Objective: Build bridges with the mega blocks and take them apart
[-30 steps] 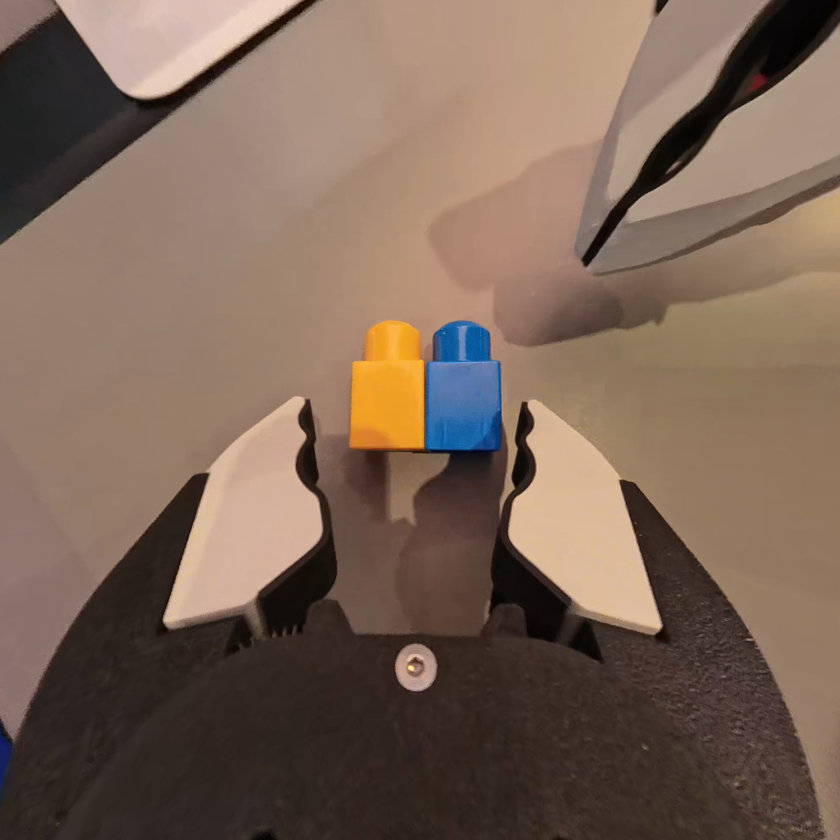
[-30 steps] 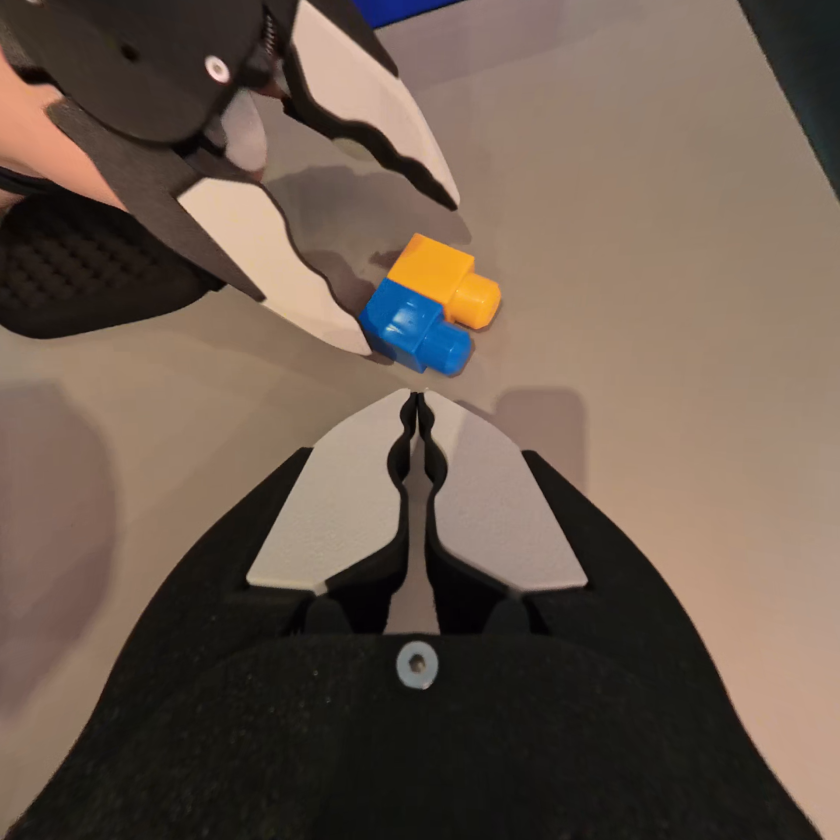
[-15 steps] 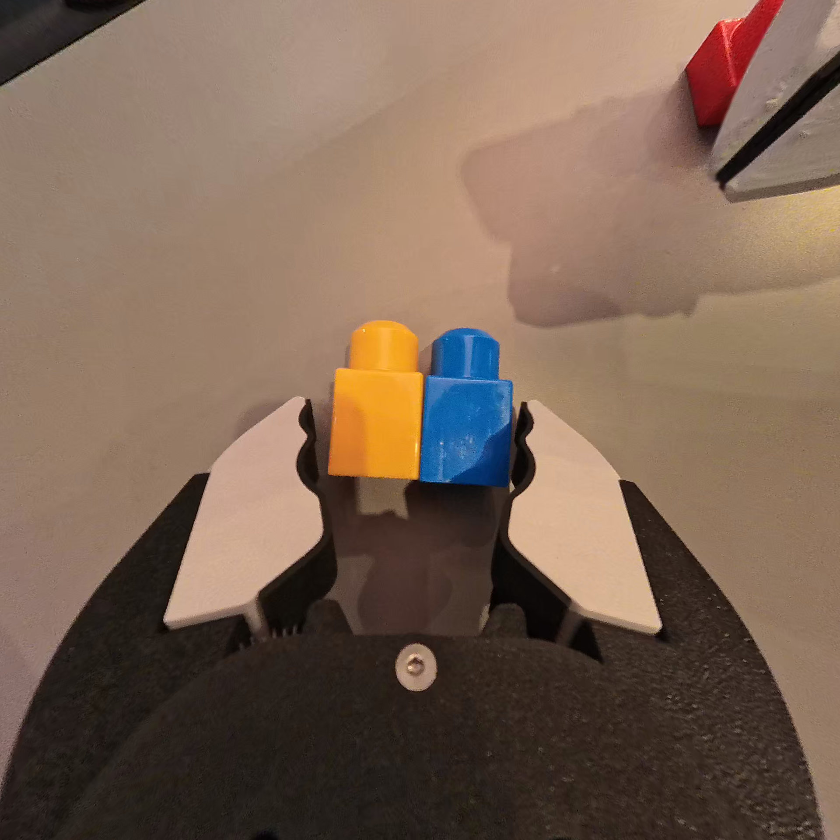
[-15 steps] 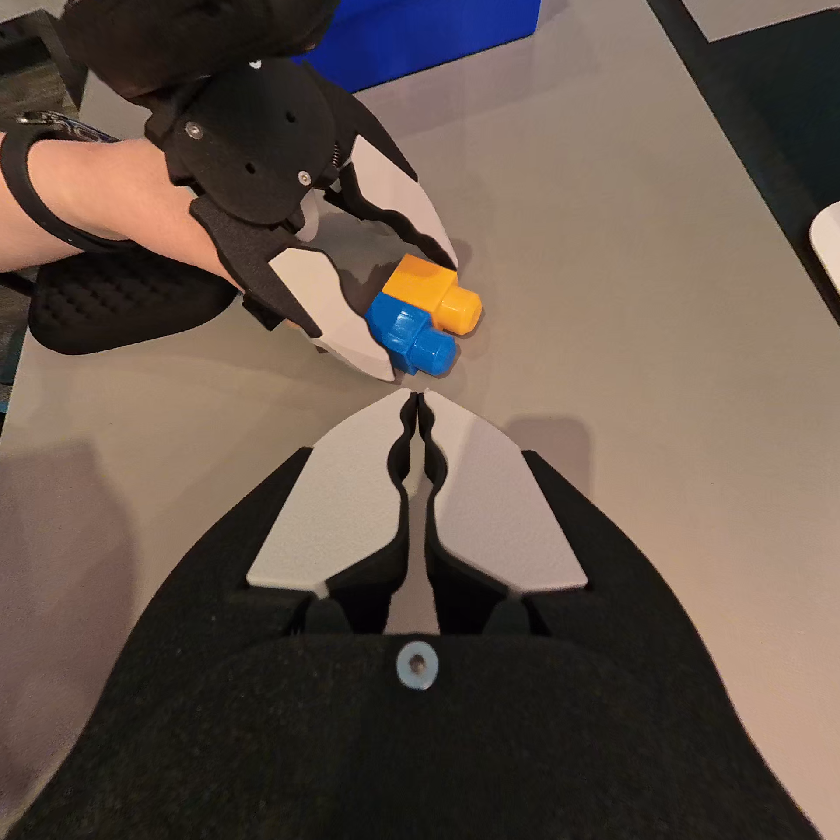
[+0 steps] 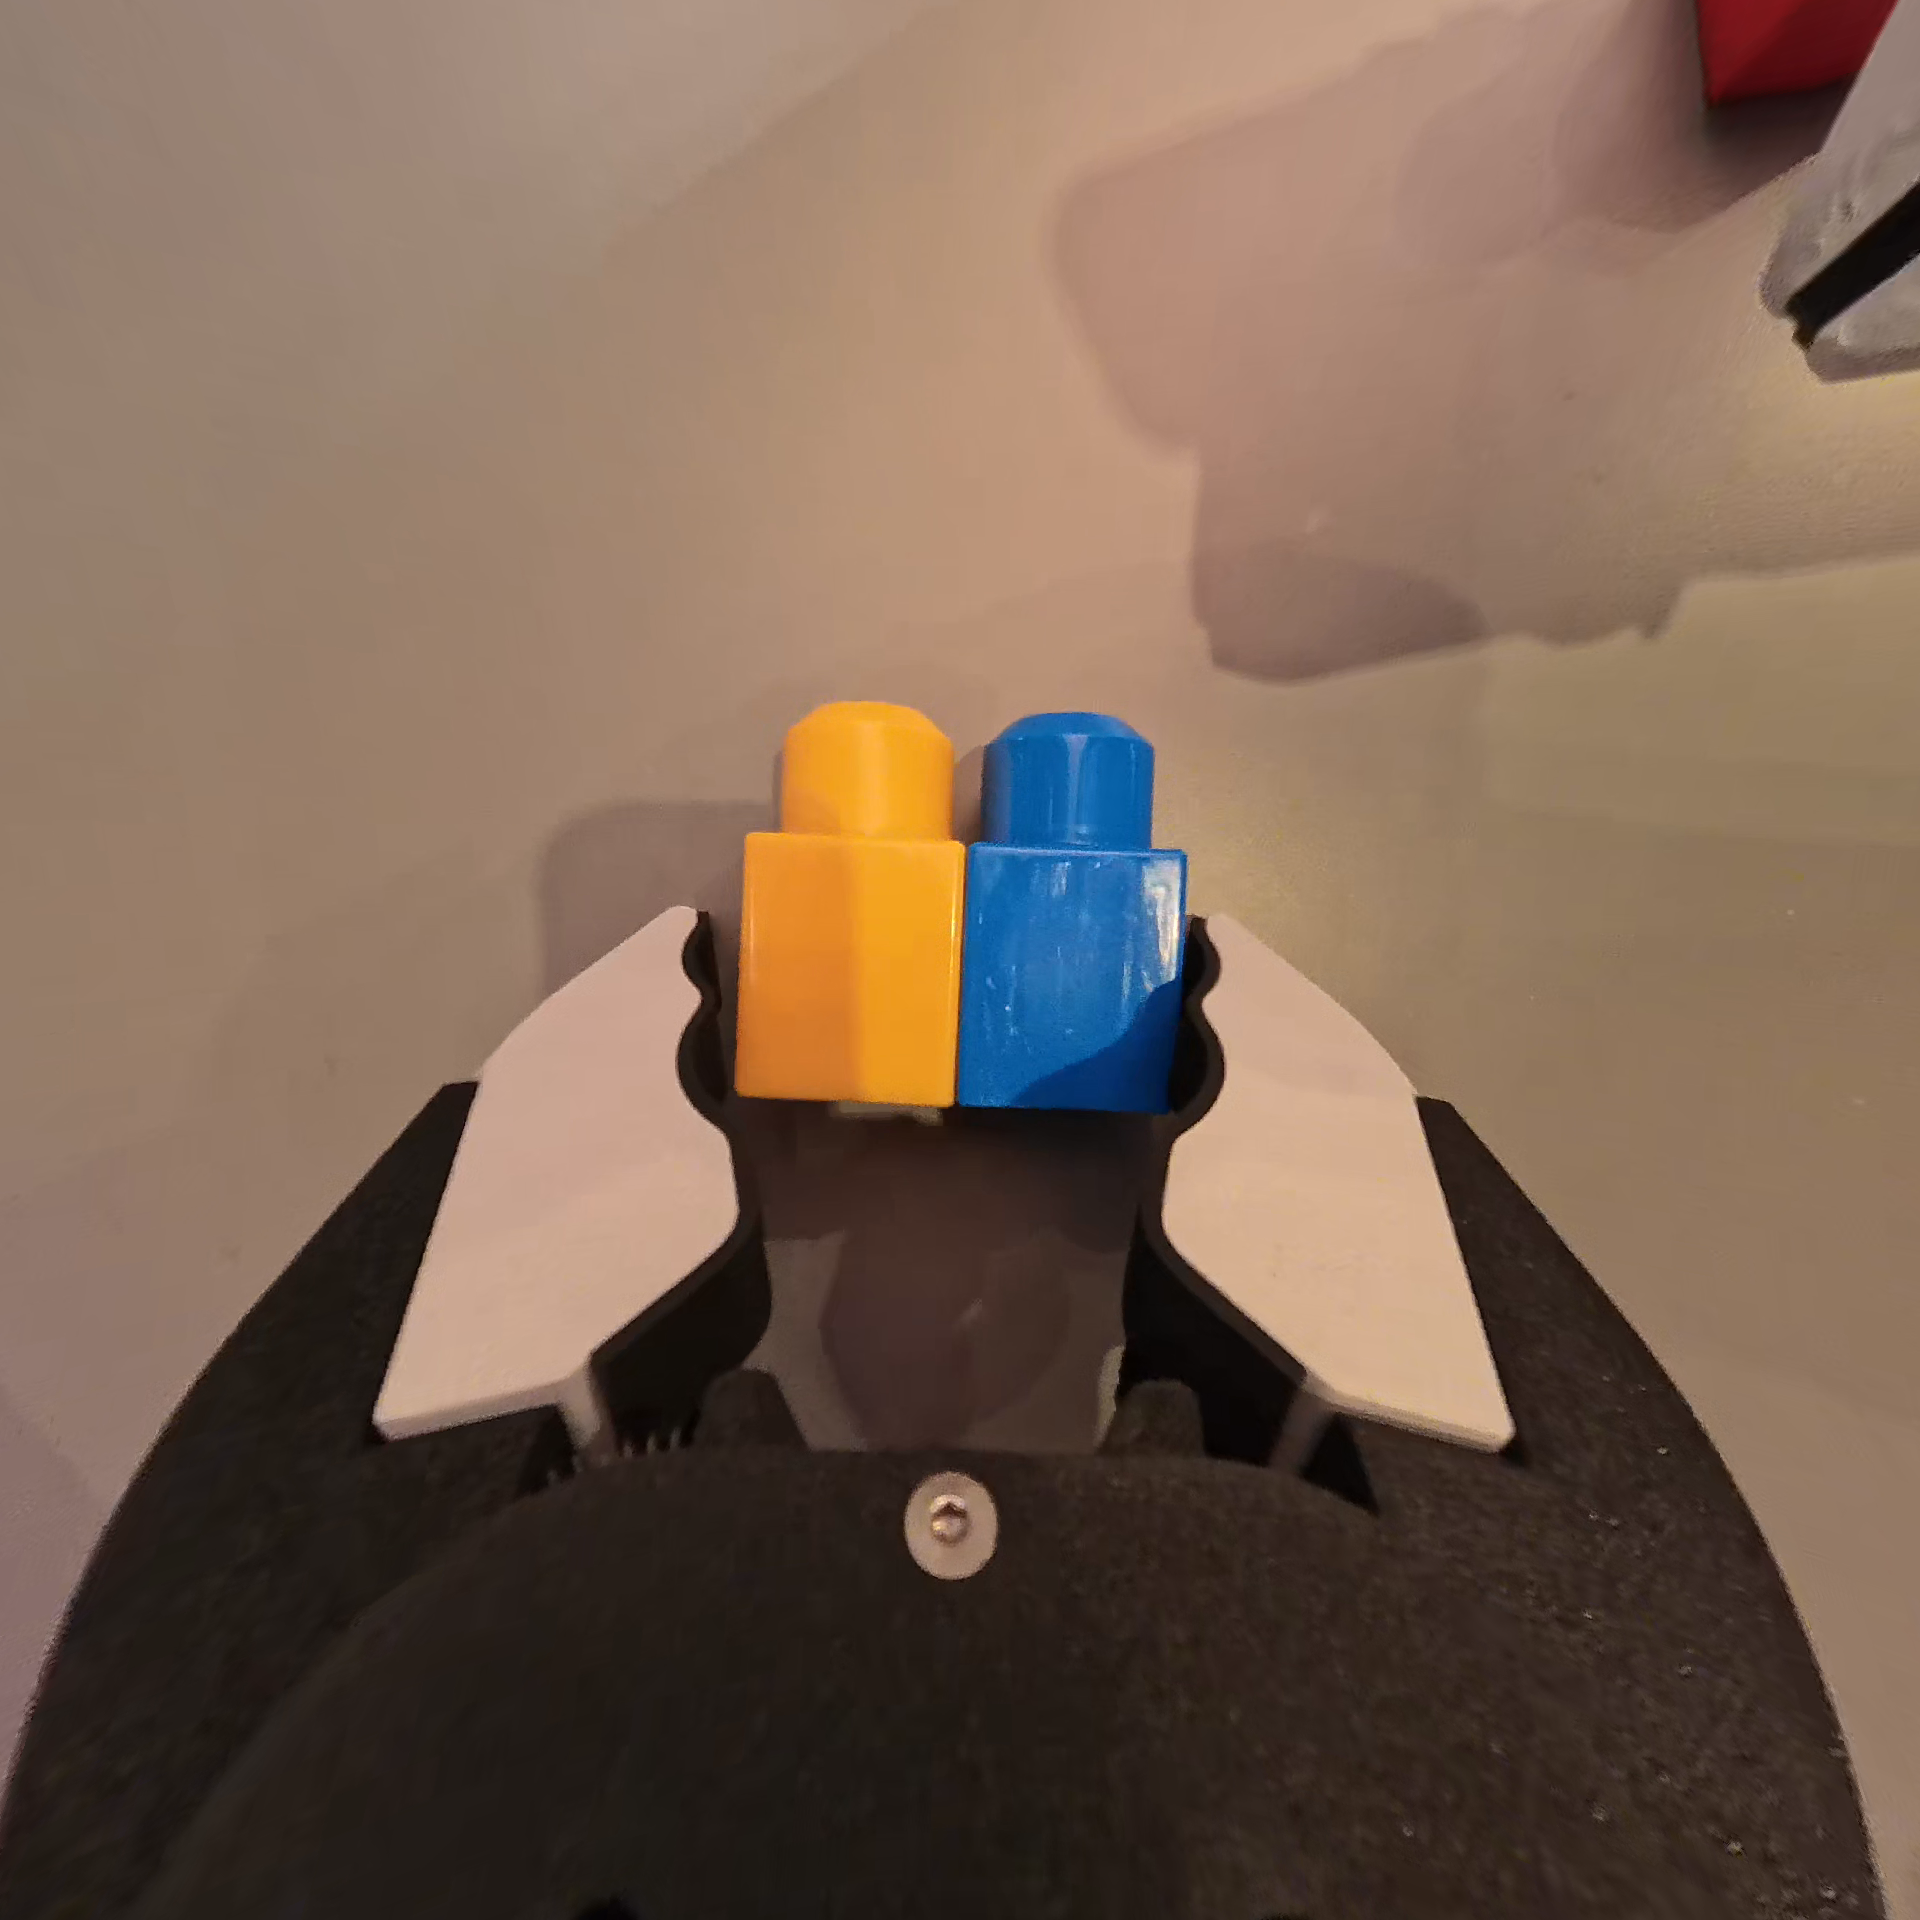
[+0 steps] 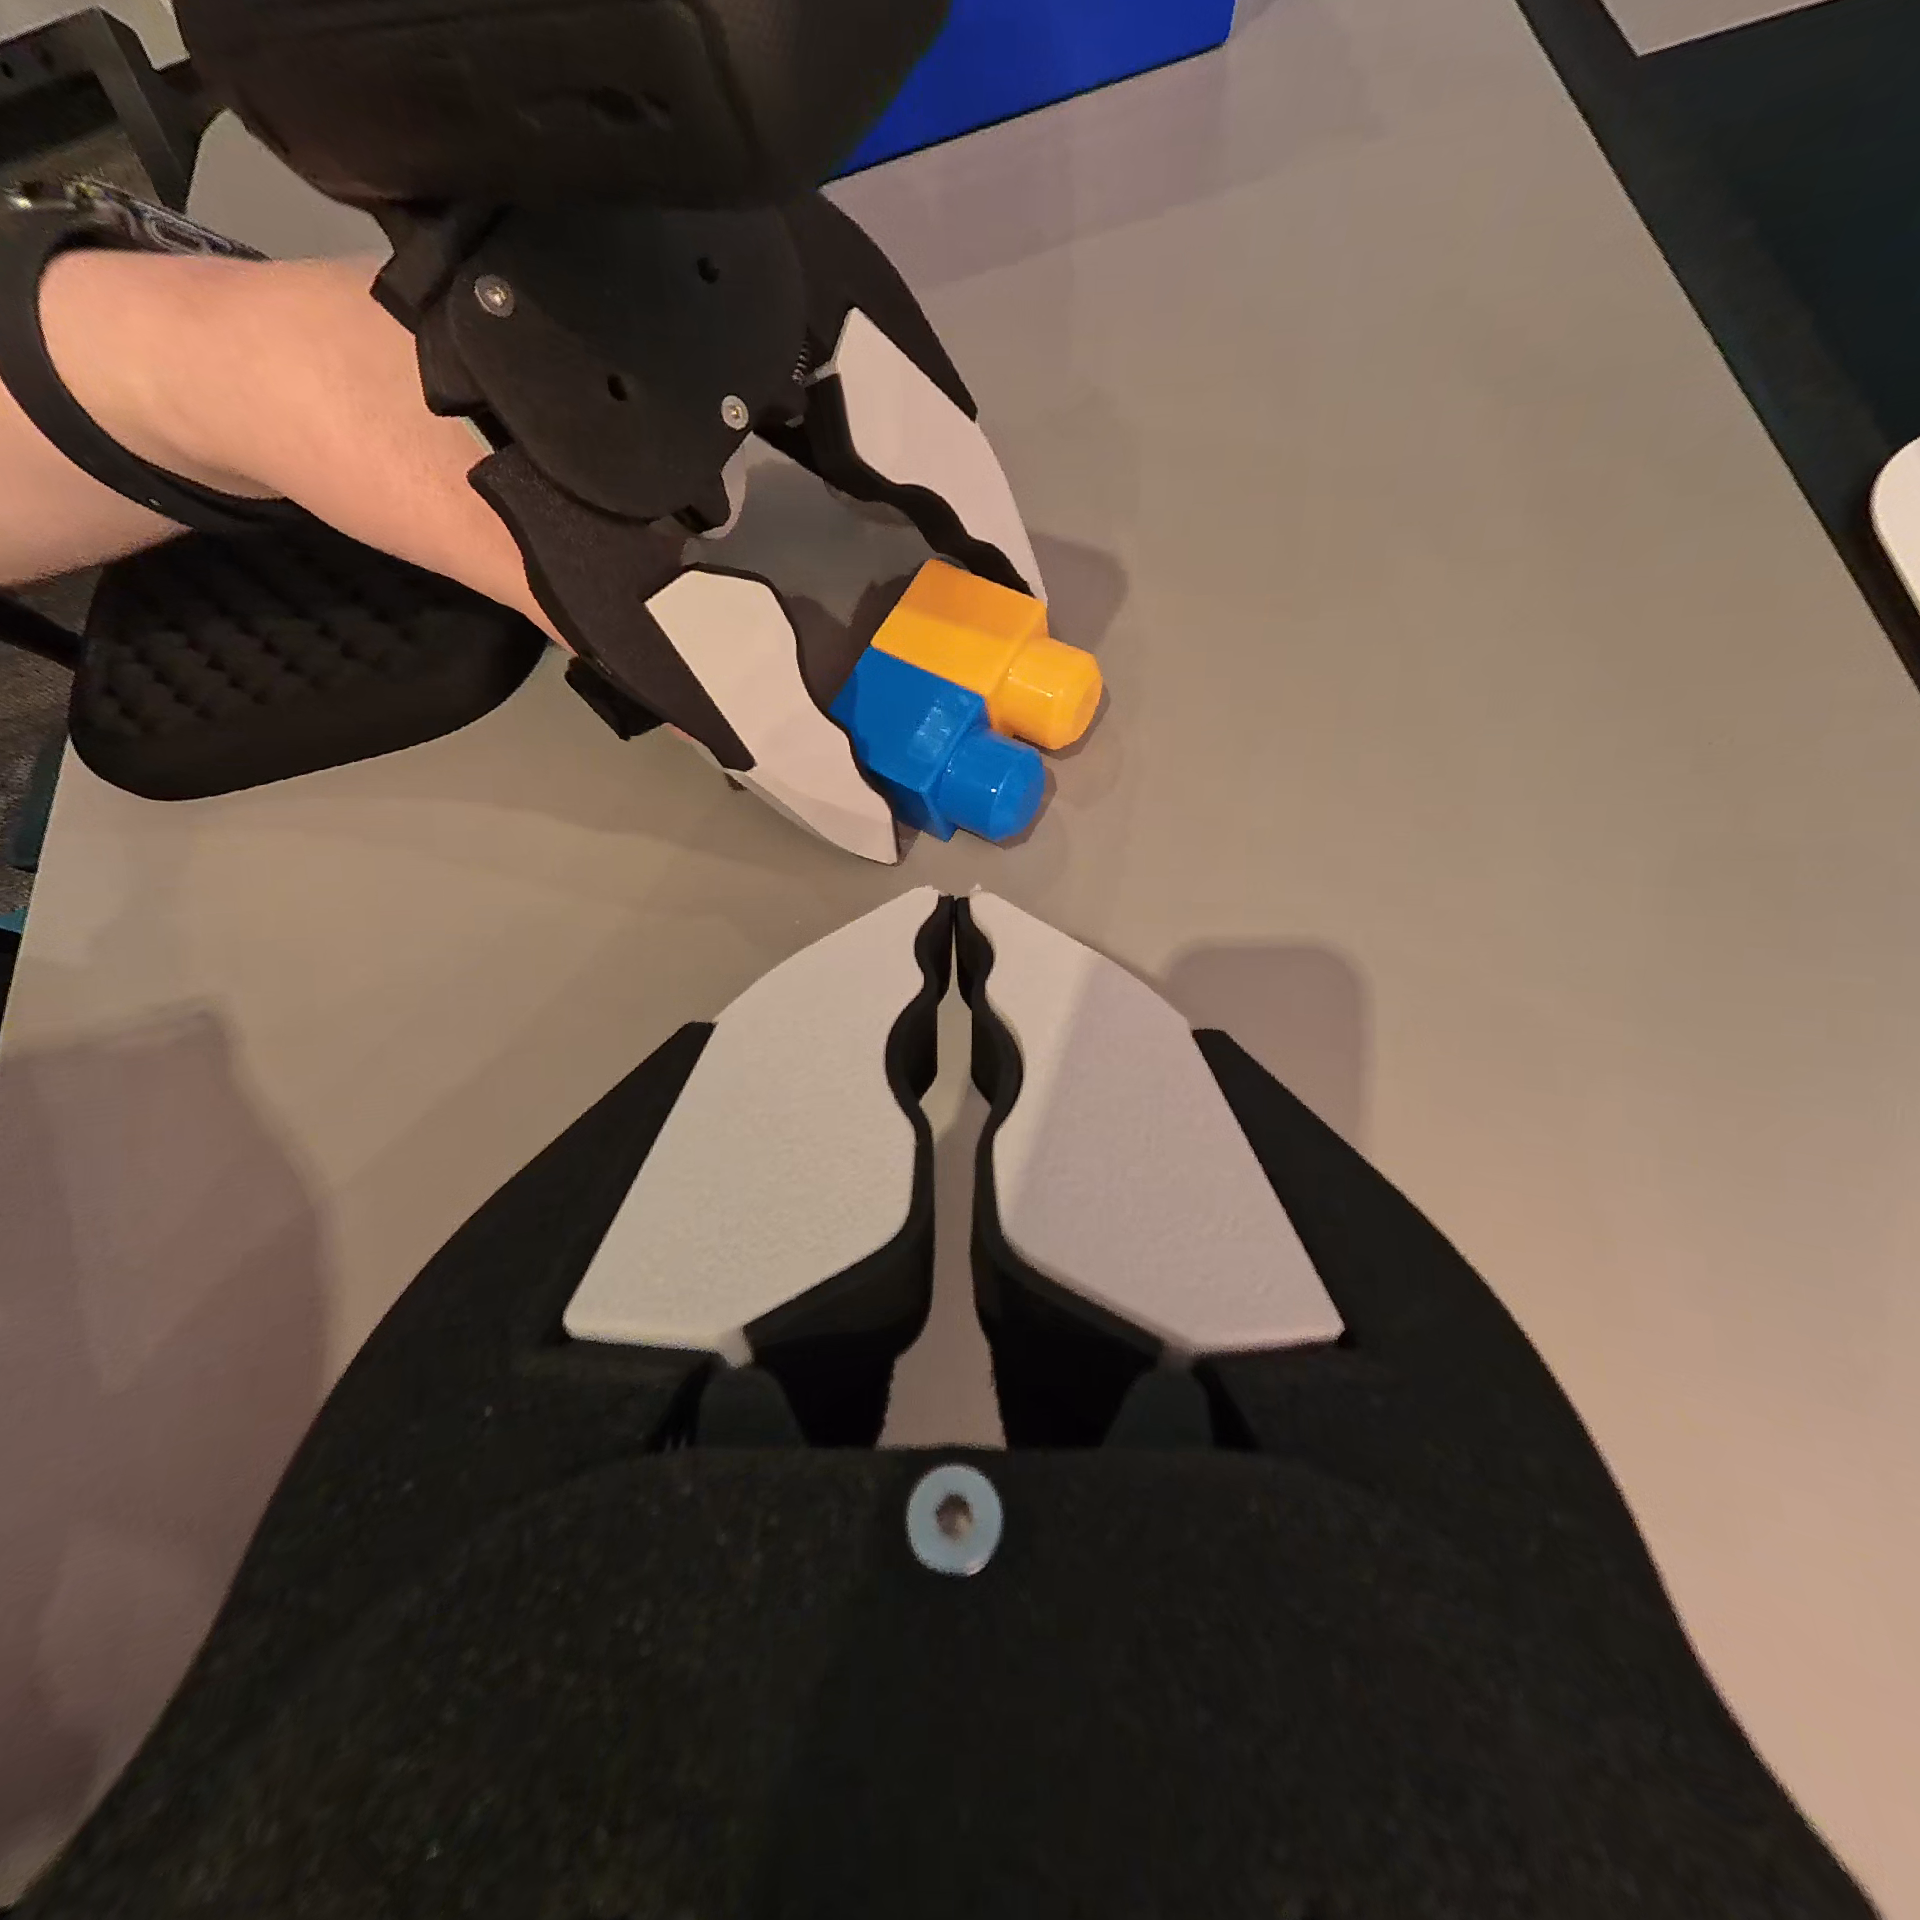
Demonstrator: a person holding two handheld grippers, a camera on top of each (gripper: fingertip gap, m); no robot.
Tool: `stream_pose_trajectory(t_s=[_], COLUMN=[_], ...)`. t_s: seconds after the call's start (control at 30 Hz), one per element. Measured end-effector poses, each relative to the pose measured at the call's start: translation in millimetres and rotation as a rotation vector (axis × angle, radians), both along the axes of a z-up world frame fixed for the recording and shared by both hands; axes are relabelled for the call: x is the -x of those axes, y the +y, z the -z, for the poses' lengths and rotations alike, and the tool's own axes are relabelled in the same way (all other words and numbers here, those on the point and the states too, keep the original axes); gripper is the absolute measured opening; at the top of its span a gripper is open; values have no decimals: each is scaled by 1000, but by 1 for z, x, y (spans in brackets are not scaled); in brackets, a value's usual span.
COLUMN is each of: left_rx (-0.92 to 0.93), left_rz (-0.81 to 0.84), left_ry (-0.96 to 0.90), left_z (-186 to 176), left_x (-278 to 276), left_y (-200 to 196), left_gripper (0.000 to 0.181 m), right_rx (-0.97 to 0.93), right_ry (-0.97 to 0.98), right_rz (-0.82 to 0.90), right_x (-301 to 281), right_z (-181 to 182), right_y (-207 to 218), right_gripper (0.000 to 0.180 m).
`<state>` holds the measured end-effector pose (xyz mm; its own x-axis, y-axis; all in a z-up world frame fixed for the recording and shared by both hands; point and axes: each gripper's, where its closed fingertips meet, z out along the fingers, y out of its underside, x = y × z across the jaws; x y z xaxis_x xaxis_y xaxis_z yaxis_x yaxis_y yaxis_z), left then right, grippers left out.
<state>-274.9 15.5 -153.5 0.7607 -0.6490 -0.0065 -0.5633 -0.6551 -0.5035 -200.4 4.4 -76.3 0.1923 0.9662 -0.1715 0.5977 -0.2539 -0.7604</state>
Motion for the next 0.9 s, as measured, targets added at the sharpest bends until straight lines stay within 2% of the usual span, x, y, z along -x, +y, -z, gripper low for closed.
stream_pose_trajectory(t_s=[0.63, 0.9], left_rx=[29, -67], left_rz=[39, 46], left_ry=[28, -50], left_z=[0, -12], left_x=[0, -1], left_y=[0, 4], left_gripper=[77, 76], right_rx=[13, 24], right_ry=[-5, -4], right_rz=[10, 16], right_x=[-7, -10], right_z=[3, 5], right_y=[3, 6], right_gripper=[0, 1])
